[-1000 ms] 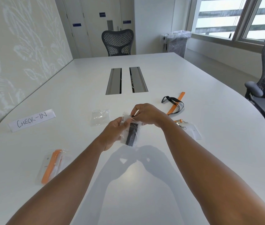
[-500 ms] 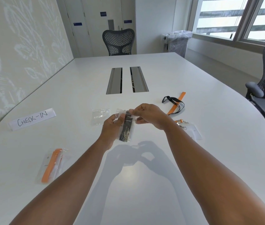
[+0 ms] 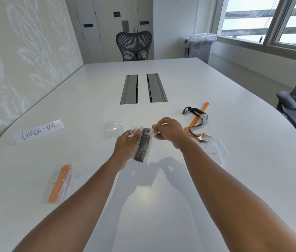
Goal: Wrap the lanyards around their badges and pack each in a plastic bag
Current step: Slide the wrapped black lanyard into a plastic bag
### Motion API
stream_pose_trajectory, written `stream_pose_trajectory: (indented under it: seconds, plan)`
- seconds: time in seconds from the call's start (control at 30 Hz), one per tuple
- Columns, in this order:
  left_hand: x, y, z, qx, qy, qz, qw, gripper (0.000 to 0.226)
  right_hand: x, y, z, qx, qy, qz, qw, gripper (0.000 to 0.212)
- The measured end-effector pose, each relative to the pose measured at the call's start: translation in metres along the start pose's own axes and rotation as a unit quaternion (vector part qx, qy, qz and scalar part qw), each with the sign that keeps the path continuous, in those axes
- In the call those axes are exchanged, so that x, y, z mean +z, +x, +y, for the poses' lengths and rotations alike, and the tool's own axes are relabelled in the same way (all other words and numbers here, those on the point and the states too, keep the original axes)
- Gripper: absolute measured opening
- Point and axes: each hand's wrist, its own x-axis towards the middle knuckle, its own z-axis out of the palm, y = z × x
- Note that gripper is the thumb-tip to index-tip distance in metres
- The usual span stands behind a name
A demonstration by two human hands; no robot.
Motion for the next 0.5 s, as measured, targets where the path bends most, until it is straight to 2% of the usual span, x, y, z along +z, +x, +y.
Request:
stream_pose_trajectory:
  seconds: [0.13,0.2,0.33,0.5]
  plan:
    - [0.002,-0.001,-0.007,-0.001,0.019,0.031,0.999,0.025,0.005,0.001,0.009,0.019,0.026,0.036,0.999,0.015]
    - [0.004,-0.001,-0.01,-0.009,0.02,0.056,0.998,0.029,0.007,0.001,0.012,0.039,0.036,0.044,0.998,0.022]
    - [0.008,0.0,-0.012,-0.033,0.014,0.095,0.995,0.033,0.017,-0.003,0.021,0.099,0.047,-0.006,0.994,0.036]
    - [0.011,0.0,-0.013,-0.074,-0.027,0.078,0.994,0.027,0.033,-0.006,0.032,0.105,0.13,0.033,0.985,0.008]
